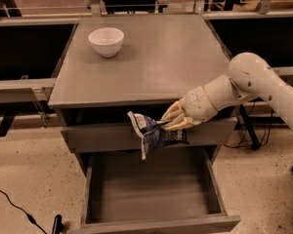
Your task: Pick blue chip bag from middle drawer and place on counter
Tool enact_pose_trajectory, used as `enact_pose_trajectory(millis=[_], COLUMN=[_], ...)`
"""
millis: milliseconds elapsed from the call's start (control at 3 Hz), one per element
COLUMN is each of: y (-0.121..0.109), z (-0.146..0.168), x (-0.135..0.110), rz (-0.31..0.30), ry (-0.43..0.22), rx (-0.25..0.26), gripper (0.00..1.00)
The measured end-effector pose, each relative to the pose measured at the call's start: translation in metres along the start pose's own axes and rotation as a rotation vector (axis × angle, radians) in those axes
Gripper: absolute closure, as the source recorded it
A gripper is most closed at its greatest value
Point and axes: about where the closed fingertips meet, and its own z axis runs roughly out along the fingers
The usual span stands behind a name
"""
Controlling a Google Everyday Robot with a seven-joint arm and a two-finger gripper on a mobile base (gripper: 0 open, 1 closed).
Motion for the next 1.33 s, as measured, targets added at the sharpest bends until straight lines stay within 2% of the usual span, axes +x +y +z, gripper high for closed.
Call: enact_pose_trajectory(millis=[333, 667, 1000, 1333], y=[0.011, 0.022, 0.020, -0.007], z=[0.000, -0.013, -0.036, -0.072], x=[0.002, -0.016, -0.027, -0.034], rz=[0.021, 0.008, -0.001, -0.031], ry=[0.017, 0.076, 0.091, 0.122], rx=[0.016, 0.021, 0.023, 0.038], gripper=[1.00, 1.00, 1.00, 1.00])
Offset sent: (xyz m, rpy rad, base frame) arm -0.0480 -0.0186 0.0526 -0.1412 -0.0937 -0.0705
